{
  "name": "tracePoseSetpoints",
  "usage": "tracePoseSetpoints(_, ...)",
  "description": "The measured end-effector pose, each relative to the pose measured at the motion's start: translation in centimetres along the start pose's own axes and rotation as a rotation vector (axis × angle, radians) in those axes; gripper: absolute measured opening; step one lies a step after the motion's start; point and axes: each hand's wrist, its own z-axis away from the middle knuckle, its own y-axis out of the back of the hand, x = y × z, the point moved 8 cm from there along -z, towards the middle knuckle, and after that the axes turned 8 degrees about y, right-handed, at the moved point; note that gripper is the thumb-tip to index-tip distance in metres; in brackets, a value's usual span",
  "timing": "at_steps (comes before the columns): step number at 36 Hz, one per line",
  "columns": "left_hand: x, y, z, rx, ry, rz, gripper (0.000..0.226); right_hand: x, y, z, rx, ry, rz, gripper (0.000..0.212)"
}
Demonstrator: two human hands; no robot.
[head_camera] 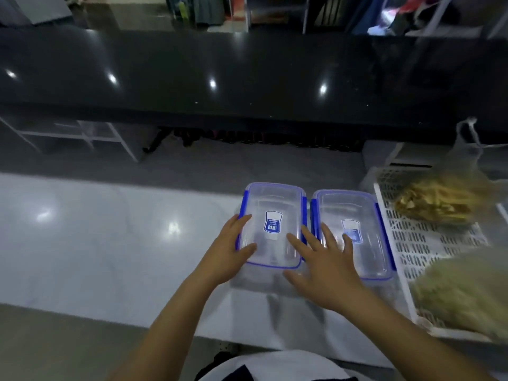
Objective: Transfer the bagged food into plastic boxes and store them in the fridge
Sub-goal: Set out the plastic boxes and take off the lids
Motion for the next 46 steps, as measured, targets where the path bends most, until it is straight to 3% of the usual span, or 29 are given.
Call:
tracePoseSetpoints(9, -5.5, 4.6, -0.1, -0.042, -0.052, 0.241, 0.060, -6.3, -1.9, -1.0, 0.045, -0.096, -0.135, 0.081)
tracePoseSetpoints(18, -10.6, 6.6, 2.5, -0.100, -0.050, 0.271, 0.061, -12.5, -4.2, 1.4, 0.112, -0.129, -0.405, 0.064)
tracePoseSetpoints(21, -11.1, 7.4, 2.9, -0.151, -0.044, 0.388, 0.069, -13.1, -3.1, 1.9, 0.253, -0.166, -0.746, 0.068)
tracePoseSetpoints(24, -11.7, 8.7, 2.4, -0.153, -0.005, 0.419, 0.069, -11.6, -2.5, 2.4, 0.445, -0.362, -1.111, 0.063)
tracePoseSetpoints(28, -12.9, 10.3, 1.1, -0.172, 0.107, 0.524, 0.055, -10.2, -3.2, 1.8, 0.421, -0.592, -1.439, 0.050)
tracePoseSetpoints(34, -13.0, 9.6, 0.0, -0.327, 0.198, 0.669, 0.039, -10.2, -3.7, 1.4, 0.327, -0.595, -1.510, 0.041)
tracePoseSetpoints(46, -13.3, 8.7, -0.8, -0.404, 0.229, 0.699, 0.049, -10.1, -5.0, 0.8, 0.361, -0.616, -1.689, 0.037)
